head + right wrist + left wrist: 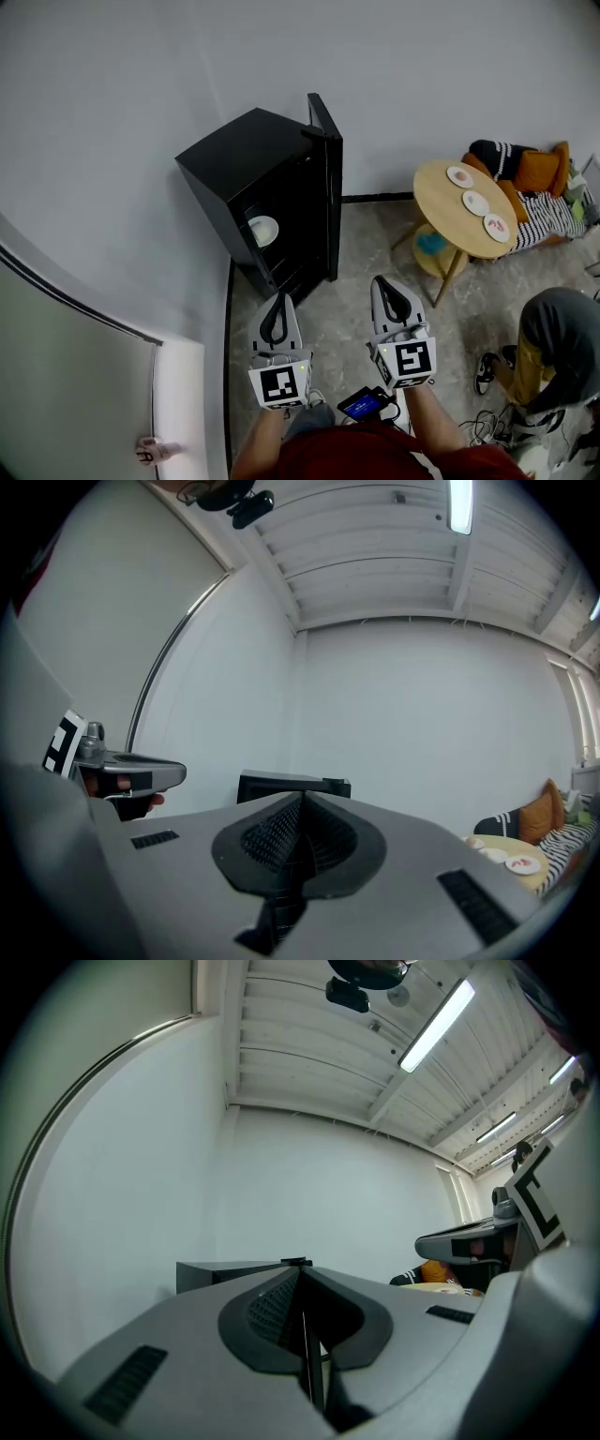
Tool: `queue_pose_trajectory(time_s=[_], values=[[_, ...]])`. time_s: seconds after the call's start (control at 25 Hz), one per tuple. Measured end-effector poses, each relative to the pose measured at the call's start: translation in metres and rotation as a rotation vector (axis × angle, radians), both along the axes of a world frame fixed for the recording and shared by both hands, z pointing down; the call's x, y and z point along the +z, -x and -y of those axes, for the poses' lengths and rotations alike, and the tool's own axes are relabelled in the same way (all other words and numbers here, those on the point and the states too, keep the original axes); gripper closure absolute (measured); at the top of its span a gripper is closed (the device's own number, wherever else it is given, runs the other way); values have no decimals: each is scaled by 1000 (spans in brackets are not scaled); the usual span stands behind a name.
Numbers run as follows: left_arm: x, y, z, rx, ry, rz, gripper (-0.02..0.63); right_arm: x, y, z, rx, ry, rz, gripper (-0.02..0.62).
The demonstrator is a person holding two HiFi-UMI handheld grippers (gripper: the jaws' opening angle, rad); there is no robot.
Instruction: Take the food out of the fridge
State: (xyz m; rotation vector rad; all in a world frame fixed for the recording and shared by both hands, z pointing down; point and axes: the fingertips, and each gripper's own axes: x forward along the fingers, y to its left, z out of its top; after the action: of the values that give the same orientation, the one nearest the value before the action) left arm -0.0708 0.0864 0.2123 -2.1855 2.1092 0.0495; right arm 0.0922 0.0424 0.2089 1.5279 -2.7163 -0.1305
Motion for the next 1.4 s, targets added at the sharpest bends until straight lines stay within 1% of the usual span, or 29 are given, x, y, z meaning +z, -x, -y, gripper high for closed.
queue_pose_trajectory(time_s=[0.08,0.2,0.24,0.28,0.4,0.44,0.52,0.6,0.72,0.76,0.88,0.96,1.16,1.28,1.4], values=[[-7,9,8,5,-30,-30,592,-2,10,7,6,0,2,572],[-4,24,18,15,17,29,592,-4,25,17,9,0,0,572],[-4,28,22,19,21,34,592,-4,30,20,9,-1,-2,572],[-5,32,26,21,13,26,592,-5,34,22,12,-2,-4,572],[-15,43,37,25,-47,-43,592,-8,45,29,23,-8,-5,572],[-16,46,41,30,-56,-53,592,-9,48,31,28,-10,-6,572],[-15,50,47,45,-53,-43,592,-8,51,35,41,-11,-10,572],[-14,51,54,63,-37,-24,592,-9,52,40,56,-11,-14,572],[-16,51,65,79,-55,-55,592,-9,52,46,75,-13,-17,572],[-15,51,69,86,-50,-49,592,-8,52,48,82,-13,-17,572],[-3,51,78,109,7,15,592,-4,50,56,97,-5,-18,572],[-1,50,87,116,16,24,592,-2,51,64,103,-1,-20,572],[1,48,114,105,-5,-8,592,6,49,91,98,5,-18,572],[-4,41,132,98,-42,-54,592,8,44,111,91,10,-8,572],[-5,33,153,92,-32,-46,592,6,39,133,79,7,-3,572]])
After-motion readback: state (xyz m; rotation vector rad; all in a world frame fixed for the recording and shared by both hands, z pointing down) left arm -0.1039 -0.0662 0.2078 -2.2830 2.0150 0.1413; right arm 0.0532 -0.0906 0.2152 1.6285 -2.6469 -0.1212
